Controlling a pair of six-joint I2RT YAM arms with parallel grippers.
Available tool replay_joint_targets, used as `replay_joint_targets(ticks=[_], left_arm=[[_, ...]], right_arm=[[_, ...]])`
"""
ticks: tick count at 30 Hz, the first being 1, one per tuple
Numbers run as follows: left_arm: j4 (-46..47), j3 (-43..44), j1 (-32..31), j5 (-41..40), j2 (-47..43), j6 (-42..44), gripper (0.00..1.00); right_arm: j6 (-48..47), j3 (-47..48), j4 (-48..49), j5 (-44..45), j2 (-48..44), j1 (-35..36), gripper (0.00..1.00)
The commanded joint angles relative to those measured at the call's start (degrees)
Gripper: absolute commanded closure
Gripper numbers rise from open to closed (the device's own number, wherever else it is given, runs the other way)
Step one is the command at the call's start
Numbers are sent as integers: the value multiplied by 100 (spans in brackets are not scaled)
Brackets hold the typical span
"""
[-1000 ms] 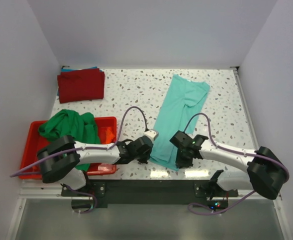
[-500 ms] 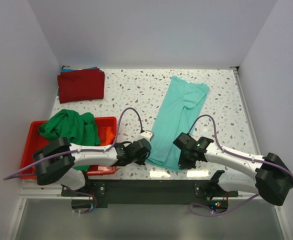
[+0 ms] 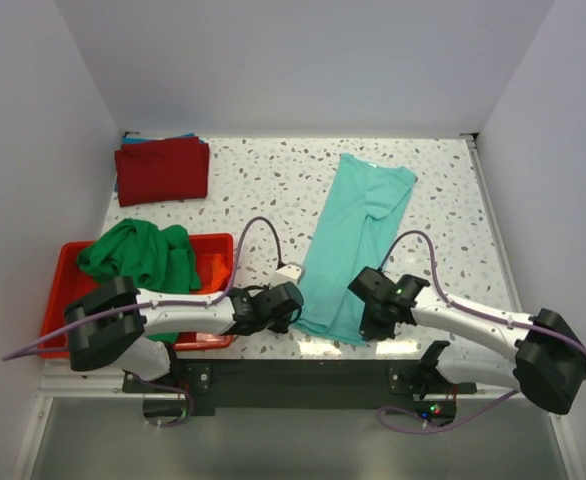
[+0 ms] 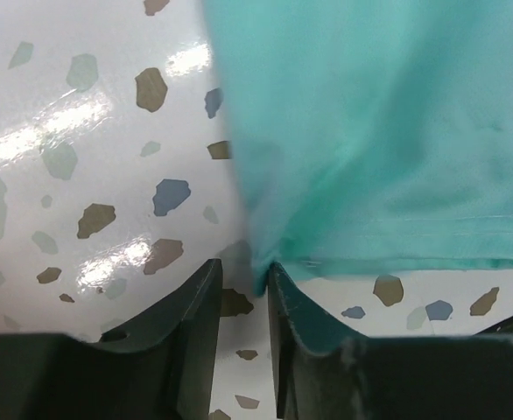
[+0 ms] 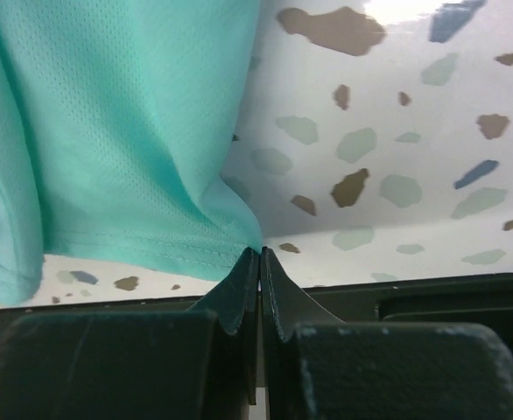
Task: Fold and stack the t-shirts
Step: Fold the tshirt
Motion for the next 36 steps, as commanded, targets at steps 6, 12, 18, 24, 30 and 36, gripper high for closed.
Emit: replay_joint_targets(ticks=[6, 12, 18, 24, 30, 36], left_arm=[[-906, 113, -194, -450, -249, -169, 51], [-1153, 394, -318, -477, -626, -231, 48], [-258, 518, -283, 191, -584, 104, 34], [656, 202, 270, 1113, -390, 139, 32], [1220, 78, 509, 1774, -13, 156, 32], [852, 245, 544, 1713, 278, 69, 43]], right_arm=[[-41, 10, -604, 388, 143, 10, 100], [-111, 89, -577, 388, 275, 10, 100], [-155, 124, -533, 380, 345, 10, 100], [-190, 142, -516, 397, 380, 18, 100], [-199, 159, -533, 397, 389, 10, 100], [-182, 159, -559, 415, 372, 10, 100]])
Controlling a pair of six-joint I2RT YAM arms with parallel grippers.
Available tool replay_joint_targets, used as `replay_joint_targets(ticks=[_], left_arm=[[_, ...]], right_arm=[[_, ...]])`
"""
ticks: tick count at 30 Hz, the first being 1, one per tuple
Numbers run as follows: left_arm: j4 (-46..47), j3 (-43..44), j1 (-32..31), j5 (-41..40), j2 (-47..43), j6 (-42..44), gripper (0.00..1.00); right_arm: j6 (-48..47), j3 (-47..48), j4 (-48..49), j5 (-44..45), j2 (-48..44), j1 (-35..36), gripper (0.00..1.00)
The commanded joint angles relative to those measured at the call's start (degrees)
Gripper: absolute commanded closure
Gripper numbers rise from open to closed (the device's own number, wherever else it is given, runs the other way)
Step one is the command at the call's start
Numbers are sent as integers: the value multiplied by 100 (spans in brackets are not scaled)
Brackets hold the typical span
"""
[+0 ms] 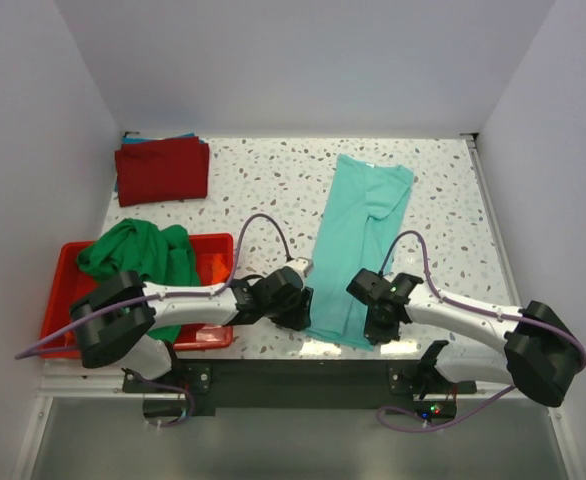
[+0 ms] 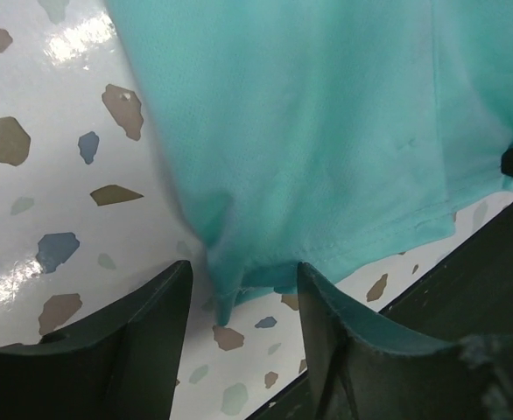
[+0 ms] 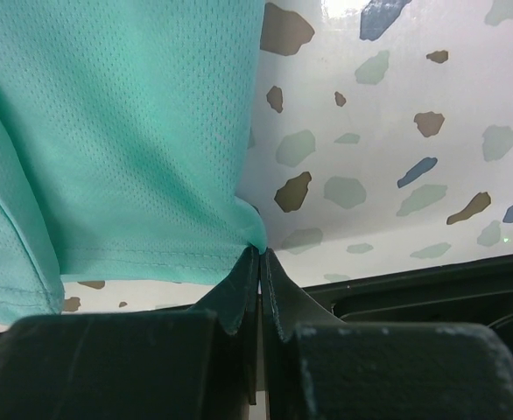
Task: Fold and stack the t-shirts
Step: Fold the tshirt
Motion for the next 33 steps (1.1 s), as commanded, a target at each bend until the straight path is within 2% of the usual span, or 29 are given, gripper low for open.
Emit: replay_joint_targets(ticks=[1, 7, 9, 13, 16, 22, 33], left_arm=[[-134, 142, 50, 29, 85, -21, 45], [-101, 107, 50, 90, 121, -48, 51], [39, 72, 50, 152, 156, -13, 56], [338, 2, 50, 555, 226, 93, 61], [427, 10, 50, 767, 331, 119, 69], [427, 28, 50, 864, 393, 128, 99], [269, 336, 199, 653, -37, 154, 100]], right_arm=[[24, 138, -127, 192, 0, 12, 100], [68, 76, -136, 192, -62, 12, 100], [77, 67, -136, 192, -79, 12, 100], [103, 50, -162, 201, -140, 12, 100], [120, 50, -188, 218, -167, 3, 100], [199, 50, -337, 280, -342, 21, 100], [261, 796, -1251, 815, -721, 12, 100]])
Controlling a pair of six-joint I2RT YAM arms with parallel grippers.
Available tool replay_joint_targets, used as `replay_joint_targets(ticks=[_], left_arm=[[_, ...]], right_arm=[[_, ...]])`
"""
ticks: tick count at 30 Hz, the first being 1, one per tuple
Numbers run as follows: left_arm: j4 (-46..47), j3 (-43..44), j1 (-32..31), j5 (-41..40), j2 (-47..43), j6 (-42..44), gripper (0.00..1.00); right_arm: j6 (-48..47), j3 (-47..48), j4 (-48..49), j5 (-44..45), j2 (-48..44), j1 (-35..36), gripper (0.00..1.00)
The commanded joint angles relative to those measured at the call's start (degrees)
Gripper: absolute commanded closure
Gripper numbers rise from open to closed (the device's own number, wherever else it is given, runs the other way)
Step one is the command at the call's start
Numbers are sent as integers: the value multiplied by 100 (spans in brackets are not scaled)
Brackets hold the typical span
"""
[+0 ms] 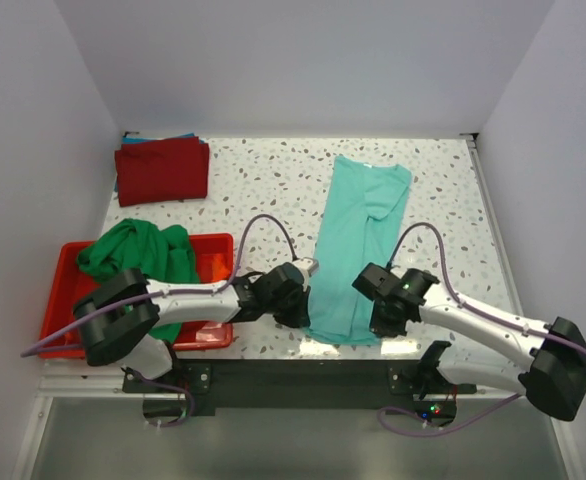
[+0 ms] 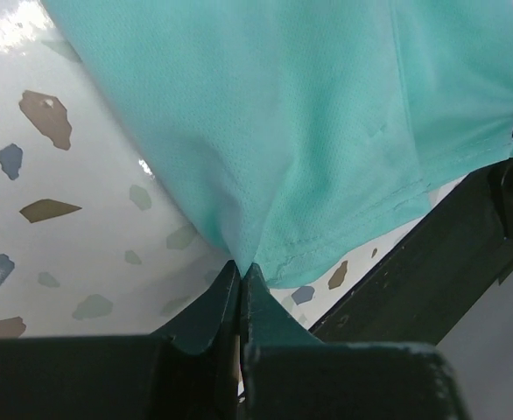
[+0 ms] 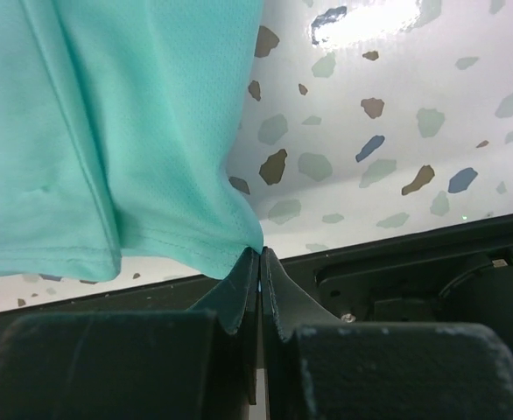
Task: Fold and stack the t-shirts
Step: Fold the tshirt
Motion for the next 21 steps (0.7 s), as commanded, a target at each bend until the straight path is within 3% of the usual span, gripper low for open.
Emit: replay_joint_targets(ticks=[1, 11, 21], left_arm=[[37, 327, 166, -90, -260, 124, 100], [2, 881, 702, 32, -138, 396, 100], [204, 1697, 1379, 551, 442, 651, 100]], right_arm=[[143, 440, -504, 497, -118, 12, 100], [-225, 1196, -540, 1041, 374, -181, 100], [-1525, 2004, 216, 980, 1226, -1420, 100]])
